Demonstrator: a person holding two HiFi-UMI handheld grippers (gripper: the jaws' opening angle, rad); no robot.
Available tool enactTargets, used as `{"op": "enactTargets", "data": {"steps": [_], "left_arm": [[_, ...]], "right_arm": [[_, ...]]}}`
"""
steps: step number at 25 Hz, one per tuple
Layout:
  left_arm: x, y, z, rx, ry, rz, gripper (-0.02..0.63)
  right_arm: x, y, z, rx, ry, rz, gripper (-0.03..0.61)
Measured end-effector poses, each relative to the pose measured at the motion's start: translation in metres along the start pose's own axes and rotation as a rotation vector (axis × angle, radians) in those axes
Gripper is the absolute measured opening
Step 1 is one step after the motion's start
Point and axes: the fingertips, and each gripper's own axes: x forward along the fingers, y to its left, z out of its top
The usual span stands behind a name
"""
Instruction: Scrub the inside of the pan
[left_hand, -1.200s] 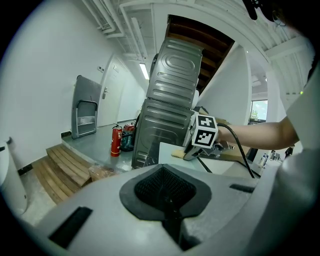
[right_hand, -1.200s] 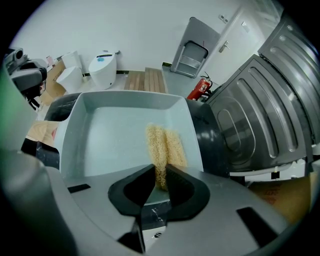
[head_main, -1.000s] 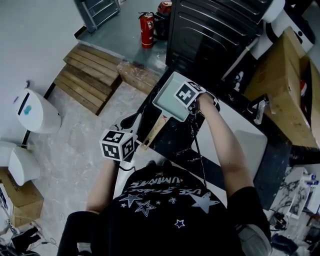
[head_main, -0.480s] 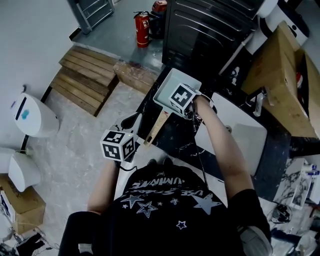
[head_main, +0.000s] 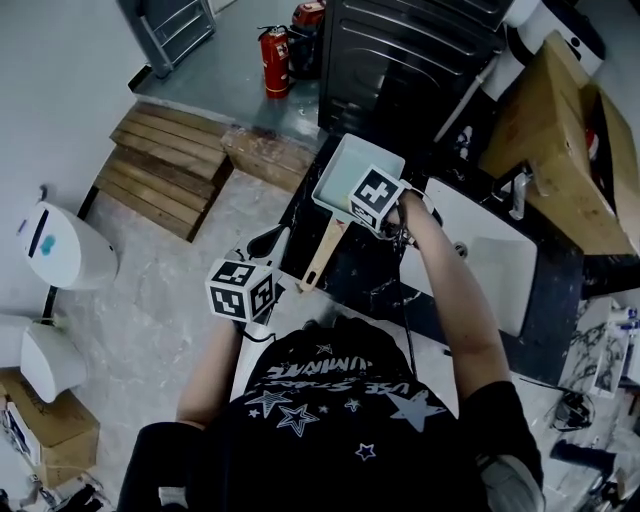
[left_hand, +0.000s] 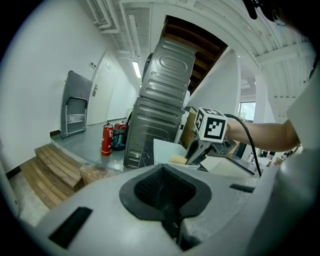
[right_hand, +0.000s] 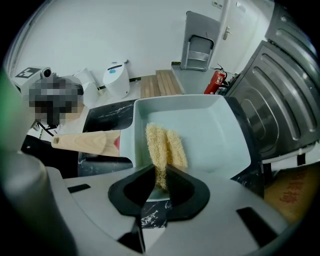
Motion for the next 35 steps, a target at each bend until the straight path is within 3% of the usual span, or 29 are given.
{"op": "enactTargets", "data": {"steps": [8, 15, 22, 35], "left_arm": [[-0.002, 0.001, 0.000, 0.026, 0.001, -0.013, 0.008], [-0.010, -0.020, 0.006, 0.035, -0.022, 0.014, 0.008], [-0.028, -0.054, 0.004, 0.042, -0.040, 0.050, 0.008], [-0.065, -0.139, -0.024, 0.073, -0.067, 0.076, 0.008]], "right_arm": [[-0.013, 0.001, 0.005, 0.037, -0.091, -0.066, 0.066], [-0.044, 0.016, -0.001, -0.001, -0.203, -0.131, 0.066], [-0.086, 0.053, -0.003, -0.083, -0.433, -0.177, 0.066], [-0.107, 0.107, -0.091, -0.029, -0.519, -0.164, 0.064]]}}
